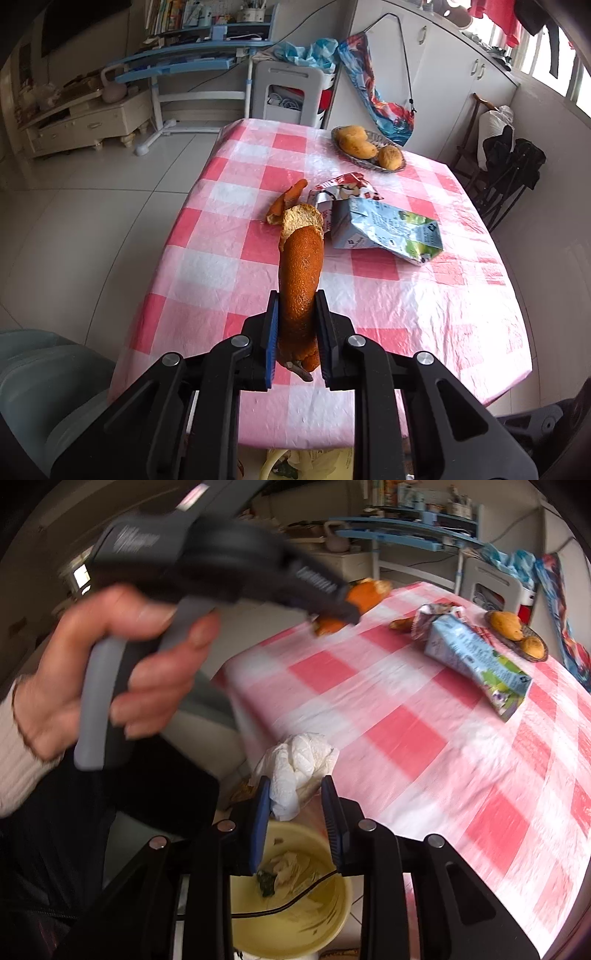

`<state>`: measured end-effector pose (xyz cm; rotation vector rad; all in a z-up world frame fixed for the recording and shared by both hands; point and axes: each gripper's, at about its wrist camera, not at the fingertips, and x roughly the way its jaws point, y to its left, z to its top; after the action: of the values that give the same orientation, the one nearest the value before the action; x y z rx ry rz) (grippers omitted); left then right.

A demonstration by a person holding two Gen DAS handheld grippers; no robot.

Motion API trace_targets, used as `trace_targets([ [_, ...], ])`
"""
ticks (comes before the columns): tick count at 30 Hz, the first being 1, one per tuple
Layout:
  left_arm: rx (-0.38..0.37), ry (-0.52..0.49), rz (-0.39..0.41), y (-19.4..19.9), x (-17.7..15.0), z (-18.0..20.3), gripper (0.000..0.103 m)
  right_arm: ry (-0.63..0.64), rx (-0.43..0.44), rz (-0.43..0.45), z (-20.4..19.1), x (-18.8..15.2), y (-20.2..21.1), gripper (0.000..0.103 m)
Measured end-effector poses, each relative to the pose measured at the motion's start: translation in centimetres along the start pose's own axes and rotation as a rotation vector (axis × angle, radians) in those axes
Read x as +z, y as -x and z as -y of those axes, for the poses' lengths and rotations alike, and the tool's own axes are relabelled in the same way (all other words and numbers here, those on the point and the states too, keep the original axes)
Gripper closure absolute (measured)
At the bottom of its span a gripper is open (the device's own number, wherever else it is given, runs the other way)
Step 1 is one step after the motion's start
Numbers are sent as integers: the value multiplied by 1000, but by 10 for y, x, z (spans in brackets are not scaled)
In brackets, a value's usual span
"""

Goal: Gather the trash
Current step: 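Carry the tissue over the bucket and open the right tool while the left tool holds the peel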

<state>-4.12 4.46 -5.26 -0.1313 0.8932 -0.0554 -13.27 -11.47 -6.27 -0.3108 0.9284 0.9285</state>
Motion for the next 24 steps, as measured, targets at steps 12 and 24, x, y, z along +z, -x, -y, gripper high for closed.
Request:
trace_targets([
  [12, -6, -25, 25, 27, -34, 11, 85, 35, 1, -67, -24, -30, 8, 74],
  [24, -13, -19, 17, 46, -68, 16, 85, 48, -27, -105, -40, -52, 14, 55],
])
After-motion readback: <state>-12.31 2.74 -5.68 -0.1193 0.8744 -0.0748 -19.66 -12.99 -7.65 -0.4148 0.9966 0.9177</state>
